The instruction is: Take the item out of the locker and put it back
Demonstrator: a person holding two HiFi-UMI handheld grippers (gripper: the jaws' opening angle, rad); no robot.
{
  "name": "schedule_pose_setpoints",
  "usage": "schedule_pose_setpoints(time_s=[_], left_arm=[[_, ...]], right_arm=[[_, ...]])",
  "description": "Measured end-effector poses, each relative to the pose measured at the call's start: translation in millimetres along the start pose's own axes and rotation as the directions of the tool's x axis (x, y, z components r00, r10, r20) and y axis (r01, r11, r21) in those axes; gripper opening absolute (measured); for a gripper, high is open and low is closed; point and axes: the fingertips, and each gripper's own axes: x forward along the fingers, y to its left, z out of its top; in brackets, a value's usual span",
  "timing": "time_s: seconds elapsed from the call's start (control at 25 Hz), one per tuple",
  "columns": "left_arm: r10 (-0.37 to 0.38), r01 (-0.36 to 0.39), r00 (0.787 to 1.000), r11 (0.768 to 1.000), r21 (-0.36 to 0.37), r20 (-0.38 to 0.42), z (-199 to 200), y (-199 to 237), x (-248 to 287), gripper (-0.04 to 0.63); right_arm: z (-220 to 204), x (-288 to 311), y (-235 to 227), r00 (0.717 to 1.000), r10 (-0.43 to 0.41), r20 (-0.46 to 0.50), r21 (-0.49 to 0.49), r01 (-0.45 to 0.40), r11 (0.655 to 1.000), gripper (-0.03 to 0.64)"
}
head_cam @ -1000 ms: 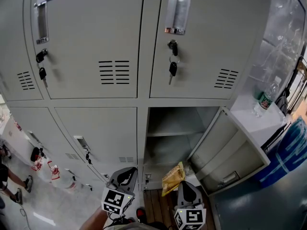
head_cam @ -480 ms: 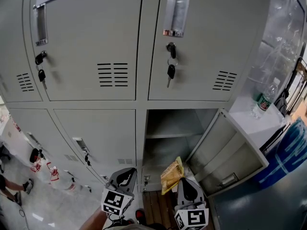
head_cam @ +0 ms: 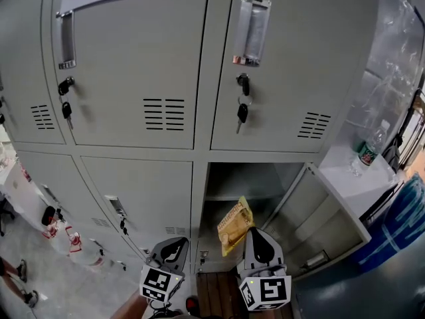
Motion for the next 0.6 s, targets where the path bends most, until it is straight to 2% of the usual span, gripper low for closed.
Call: schedule_pose_setpoints(time_s=[0.6], left_arm=[[0.084,-0.084,0.996,0.996,-0.002,0.001,1.3,24.5,3.9,0.021]], right_arm=[[40.3,79.2,-27.1,0.992,0.013,0.124,0.01,-0.015,1.0,0.017]])
